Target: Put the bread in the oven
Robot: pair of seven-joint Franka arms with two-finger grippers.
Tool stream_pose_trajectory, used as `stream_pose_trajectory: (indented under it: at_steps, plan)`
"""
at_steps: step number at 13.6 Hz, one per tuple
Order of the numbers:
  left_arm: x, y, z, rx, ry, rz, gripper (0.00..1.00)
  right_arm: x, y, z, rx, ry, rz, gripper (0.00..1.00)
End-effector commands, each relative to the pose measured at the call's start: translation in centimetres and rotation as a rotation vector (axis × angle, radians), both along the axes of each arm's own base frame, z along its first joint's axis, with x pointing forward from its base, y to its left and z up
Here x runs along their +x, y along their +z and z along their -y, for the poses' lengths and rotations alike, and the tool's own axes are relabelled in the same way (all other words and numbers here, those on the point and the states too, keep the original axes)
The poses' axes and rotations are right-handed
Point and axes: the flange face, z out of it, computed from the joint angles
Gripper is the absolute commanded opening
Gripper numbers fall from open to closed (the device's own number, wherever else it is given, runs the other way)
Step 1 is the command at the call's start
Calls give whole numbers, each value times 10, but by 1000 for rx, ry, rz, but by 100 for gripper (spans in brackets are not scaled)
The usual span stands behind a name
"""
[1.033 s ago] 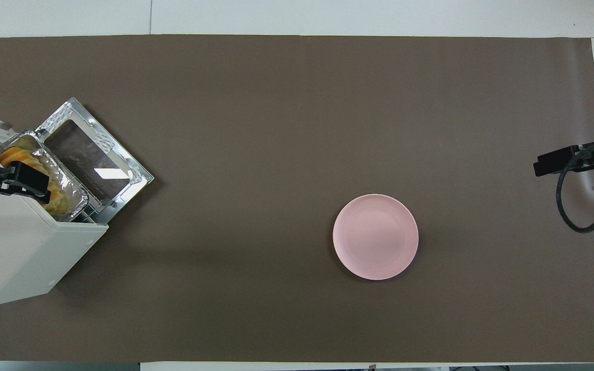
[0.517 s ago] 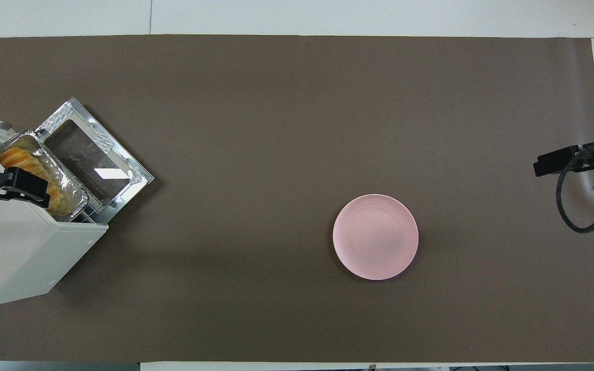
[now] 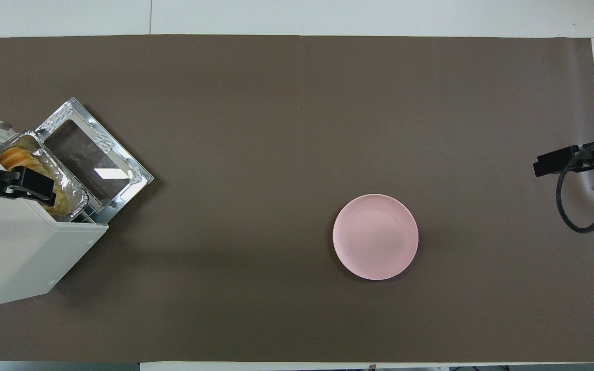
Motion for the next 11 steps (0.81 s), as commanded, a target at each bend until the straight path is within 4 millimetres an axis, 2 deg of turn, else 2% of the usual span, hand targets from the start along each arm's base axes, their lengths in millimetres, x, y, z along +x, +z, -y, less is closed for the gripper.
stream_pose_trajectory:
  at_steps: [1,3,11]
  plan:
    - [-2,1,4,-20,-19,32,100,-8,1,0,9,-17,-5,100]
    - [-3,0,11,-19,-31,29,100,-8,0,0,9,-17,-6,100]
    - [-1,3,16,-23,-36,47,100,-8,1,0,9,-17,-5,100]
